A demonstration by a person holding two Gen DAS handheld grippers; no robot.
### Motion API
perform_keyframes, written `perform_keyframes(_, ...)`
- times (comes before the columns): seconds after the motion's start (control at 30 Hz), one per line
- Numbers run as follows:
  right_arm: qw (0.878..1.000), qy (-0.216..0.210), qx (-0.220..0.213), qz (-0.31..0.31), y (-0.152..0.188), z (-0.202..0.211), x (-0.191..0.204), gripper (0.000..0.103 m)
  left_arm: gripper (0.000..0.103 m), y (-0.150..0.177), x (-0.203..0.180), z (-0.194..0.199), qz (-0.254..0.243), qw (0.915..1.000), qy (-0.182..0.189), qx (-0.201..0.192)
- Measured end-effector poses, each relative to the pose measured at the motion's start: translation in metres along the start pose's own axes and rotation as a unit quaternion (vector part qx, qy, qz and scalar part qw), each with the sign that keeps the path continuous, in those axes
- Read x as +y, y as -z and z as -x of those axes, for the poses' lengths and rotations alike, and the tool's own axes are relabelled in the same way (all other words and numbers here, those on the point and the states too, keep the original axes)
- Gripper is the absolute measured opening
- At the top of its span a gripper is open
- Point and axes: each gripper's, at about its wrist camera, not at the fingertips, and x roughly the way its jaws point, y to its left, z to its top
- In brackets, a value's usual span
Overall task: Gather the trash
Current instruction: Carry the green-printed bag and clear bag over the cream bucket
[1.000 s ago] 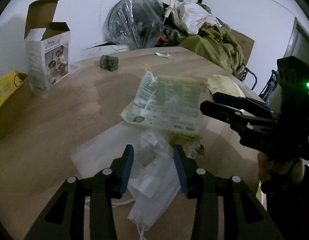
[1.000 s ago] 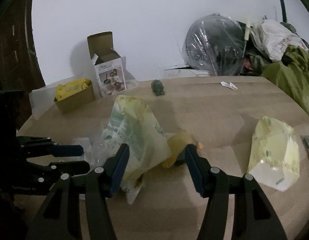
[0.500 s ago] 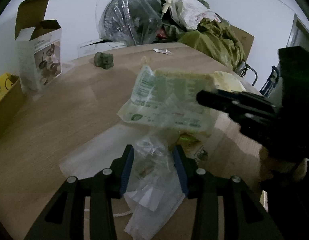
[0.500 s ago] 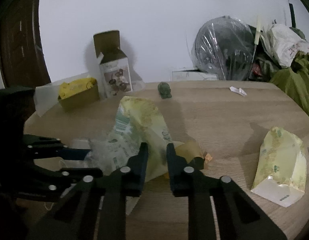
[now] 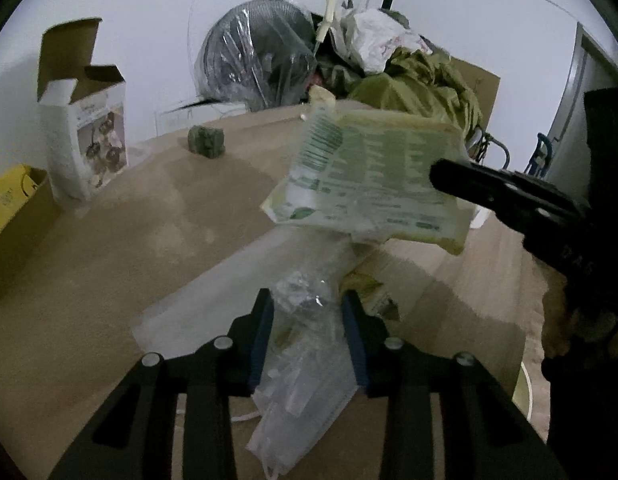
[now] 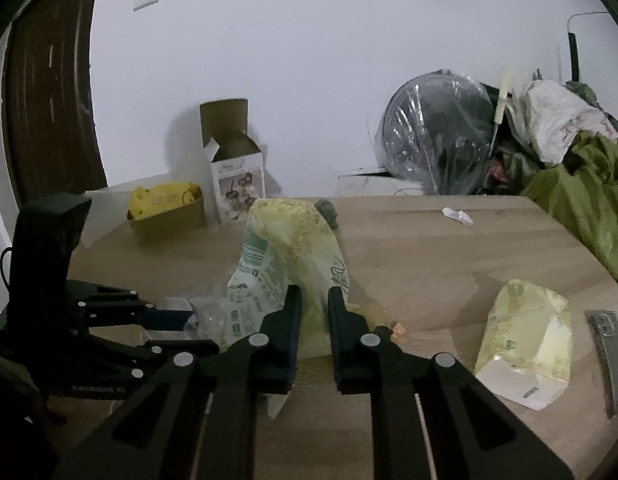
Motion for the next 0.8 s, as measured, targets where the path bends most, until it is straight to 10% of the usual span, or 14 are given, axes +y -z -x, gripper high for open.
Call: perform_keyframes(0.8, 0.998, 0.059, -0.018, -0.014, 0.031, 0.074, 0.023, 0.012, 0.034, 0.016, -0.011, 0.070, -0.013, 0.9976, 0.018, -0.066)
